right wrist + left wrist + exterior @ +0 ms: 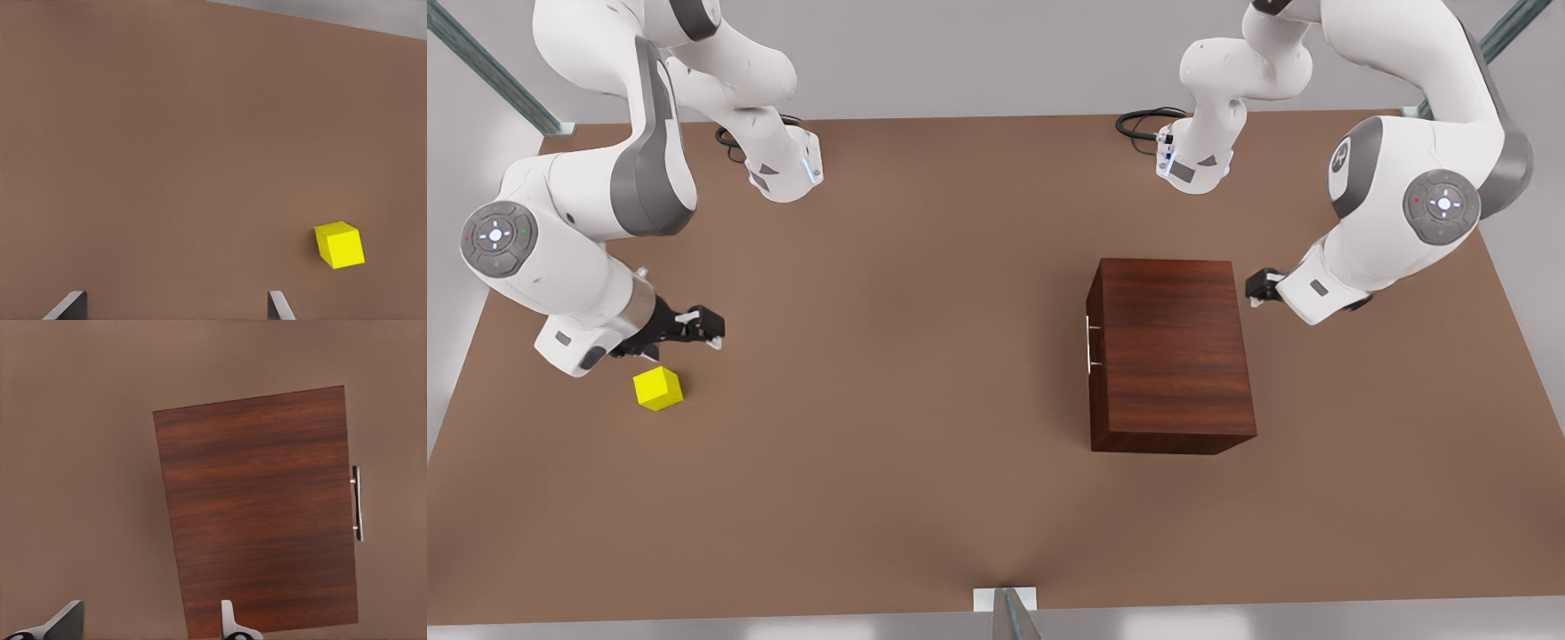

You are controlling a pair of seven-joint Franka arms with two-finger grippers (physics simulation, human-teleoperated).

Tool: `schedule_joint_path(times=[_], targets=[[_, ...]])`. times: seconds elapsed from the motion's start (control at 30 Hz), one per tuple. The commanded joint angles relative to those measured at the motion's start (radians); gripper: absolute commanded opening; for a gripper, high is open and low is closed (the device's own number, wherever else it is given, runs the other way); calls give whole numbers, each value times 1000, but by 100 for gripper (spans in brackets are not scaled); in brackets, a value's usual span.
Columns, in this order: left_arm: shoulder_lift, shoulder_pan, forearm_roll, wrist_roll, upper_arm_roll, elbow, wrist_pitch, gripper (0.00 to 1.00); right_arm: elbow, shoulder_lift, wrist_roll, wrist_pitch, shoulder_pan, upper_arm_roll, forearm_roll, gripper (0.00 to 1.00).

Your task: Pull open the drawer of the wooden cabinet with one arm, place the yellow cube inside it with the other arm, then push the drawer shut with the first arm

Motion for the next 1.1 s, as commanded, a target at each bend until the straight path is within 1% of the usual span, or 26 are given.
schedule_joint_path(times=[0.0, 0.03, 0.07, 0.1, 0.13, 0.17, 0.23, 0.27, 0.3, 0.37, 0.4, 0.5, 0.6, 0.67, 0.77, 0.83, 0.87, 0.9, 0.93, 0.97, 1.0, 1.07], targets=[[16, 4, 4, 26, -9, 12, 71, 100, 1, -1, -31, 39, 0, 0, 1, 100], [39, -3, 8, -3, -20, 50, 35, 100, 0, -1, -31, 39, 1, 0, 1, 100], [52, -39, 7, -68, -23, 50, 32, 100, 1, -1, -31, 39, 0, 0, 1, 100], [71, -124, 11, -144, -21, 55, 9, 100, 1, -1, -31, 39, 0, 0, 1, 100], [94, -224, 68, -258, -23, 57, 6, 100, 1, -1, -31, 39, 0, 0, -1, 100], [109, -293, 108, -321, -23, 57, -3, 100, 1, -1, -31, 39, 0, 0, -1, 100], [193, -454, 131, -601, -21, 87, -18, 100, 1, -1, -31, 39, 0, 0, -1, 100], [241, -508, 131, -753, -21, 119, -17, 100, 1, -1, -33, 39, 0, -1, 1, 100], [283, -580, 177, -888, -21, 126, -2, 100, 0, 7, -34, 42, 0, -3, -1, 100], [319, -638, 183, -1095, -21, 133, 50, 100, -13, 19, -27, 96, 1, -4, -2, 100], [321, -638, 181, -1154, -21, 133, 87, 100, -13, 35, -27, 102, 0, -4, -8, 100], [349, -631, 209, -1157, -18, 123, 100, 100, -14, 84, -33, 142, -30, -4, -28, 100], [388, -619, 278, -1148, -15, 110, 129, 100, -17, 168, -176, 196, -129, -4, -33, 100], [401, -619, 298, -1109, -15, 90, 132, 99, -88, 179, -307, 243, -200, 6, -30, 100], [411, -608, 300, -1076, -15, 81, 135, 98, -183, 181, -352, 277, -238, 6, -33, 100], [416, -597, 301, -1040, -14, 81, 135, 96, -278, 179, -416, 334, -267, 5, -41, 100], [418, -596, 301, -1040, -14, 81, 136, 96, -298, 180, -415, 358, -266, 6, -90, 100], [428, -596, 303, -1039, -14, 81, 136, 96, -327, 180, -416, 366, -267, 6, -93, 100], [430, -596, 303, -1039, -14, 81, 136, 94, -362, 179, -420, 389, -287, 6, -93, 100], [434, -596, 303, -1039, -14, 81, 136, 88, -395, 185, -465, 439, -303, 6, -93, 100], [436, -596, 303, -1039, -14, 81, 136, 80, -402, 205, -473, 466, -313, 6, -93, 100], [438, -594, 303, -1037, -15, 81, 136, 72, -399, 260, -533, 535, -352, 6, -93, 100]])
